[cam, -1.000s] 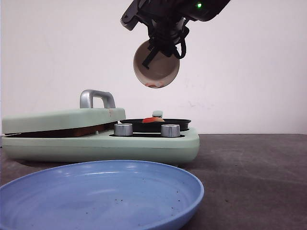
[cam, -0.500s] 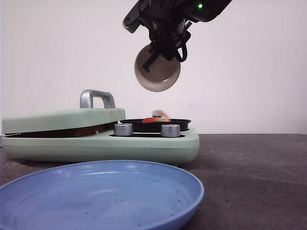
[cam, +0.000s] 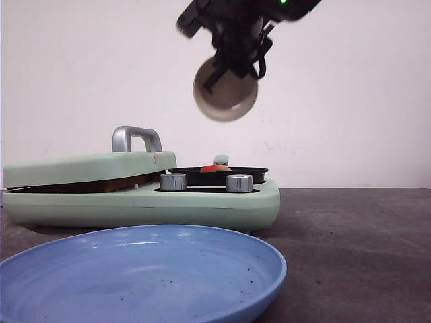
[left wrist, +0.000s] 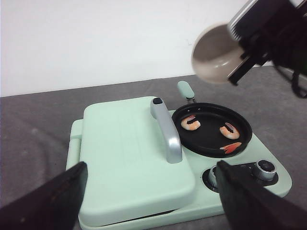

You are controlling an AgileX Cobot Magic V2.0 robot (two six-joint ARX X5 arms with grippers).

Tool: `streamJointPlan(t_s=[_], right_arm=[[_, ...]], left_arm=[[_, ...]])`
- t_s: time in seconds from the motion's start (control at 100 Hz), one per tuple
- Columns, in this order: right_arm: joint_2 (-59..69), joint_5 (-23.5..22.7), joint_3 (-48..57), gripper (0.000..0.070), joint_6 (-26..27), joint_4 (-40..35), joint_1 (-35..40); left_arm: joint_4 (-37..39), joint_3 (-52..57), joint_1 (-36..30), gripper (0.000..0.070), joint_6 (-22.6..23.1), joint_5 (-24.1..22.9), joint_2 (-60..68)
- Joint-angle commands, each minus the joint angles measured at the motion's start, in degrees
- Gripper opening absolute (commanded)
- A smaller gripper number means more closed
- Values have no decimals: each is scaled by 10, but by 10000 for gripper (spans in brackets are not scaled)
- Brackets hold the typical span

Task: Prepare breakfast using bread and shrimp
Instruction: 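Carry the empty bowl back and lower it onto the table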

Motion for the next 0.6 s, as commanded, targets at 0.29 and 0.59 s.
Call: streamJointPlan(t_s=[0.29, 0.59], right_arm=[[-126, -68, 10, 4, 303, -253, -33], [-238, -251, 10, 4, 482, -469, -122]], left_arm=[[3, 3, -2, 469, -2, 1, 2], [-11, 3, -2, 470, -17, 0, 2]])
